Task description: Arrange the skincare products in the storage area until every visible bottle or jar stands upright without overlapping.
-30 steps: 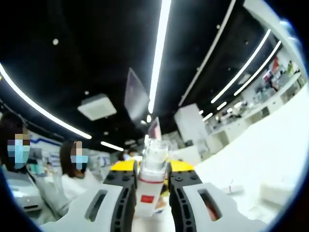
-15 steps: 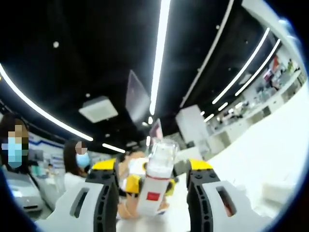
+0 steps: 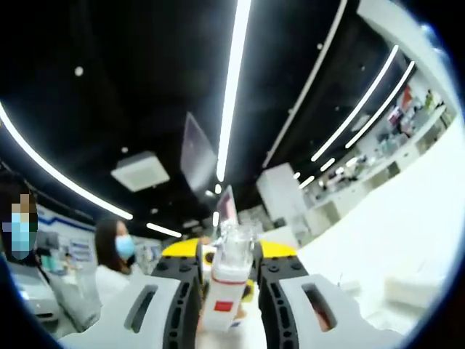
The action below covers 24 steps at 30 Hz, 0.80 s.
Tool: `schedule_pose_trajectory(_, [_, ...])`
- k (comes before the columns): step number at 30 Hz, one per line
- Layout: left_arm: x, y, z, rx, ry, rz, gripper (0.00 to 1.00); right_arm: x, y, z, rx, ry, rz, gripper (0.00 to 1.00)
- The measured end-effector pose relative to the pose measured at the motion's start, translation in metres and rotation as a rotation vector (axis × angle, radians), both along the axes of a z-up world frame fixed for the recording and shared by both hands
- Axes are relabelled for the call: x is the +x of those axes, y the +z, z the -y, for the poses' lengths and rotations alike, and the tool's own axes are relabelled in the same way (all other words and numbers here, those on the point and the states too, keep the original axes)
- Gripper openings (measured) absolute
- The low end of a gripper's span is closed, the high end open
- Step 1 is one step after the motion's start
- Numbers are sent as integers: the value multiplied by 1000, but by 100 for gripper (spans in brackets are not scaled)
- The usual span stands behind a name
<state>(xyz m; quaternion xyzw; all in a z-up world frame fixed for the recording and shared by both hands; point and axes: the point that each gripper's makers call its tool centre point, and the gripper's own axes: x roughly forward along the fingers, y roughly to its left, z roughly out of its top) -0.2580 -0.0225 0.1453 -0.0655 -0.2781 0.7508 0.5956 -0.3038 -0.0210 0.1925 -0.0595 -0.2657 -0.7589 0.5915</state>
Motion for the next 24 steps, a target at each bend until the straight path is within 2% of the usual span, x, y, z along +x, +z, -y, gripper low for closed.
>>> schedule_pose_trajectory(4, [-2, -2, -1, -21, 25, -32, 22, -6, -2, -2, 5, -15, 18, 20])
schedule_pose_trajectory(7, [-1, -4, -2, -33, 23, -35, 22, -7, -3, -1, 7, -12, 20, 20])
schedule_pose_trajectory(14, [0, -5, -2, -28, -1, -13, 22, -3, -5, 1, 4, 6, 31, 20])
schedule_pose_trajectory(20, [6, -6, -5, -31, -24, 3, 22, 9, -9, 7, 21, 35, 35, 21])
schedule_pose_trajectory(24, [5, -5, -4, -27, -17, -4, 22, 8, -9, 6, 27, 27, 42, 20])
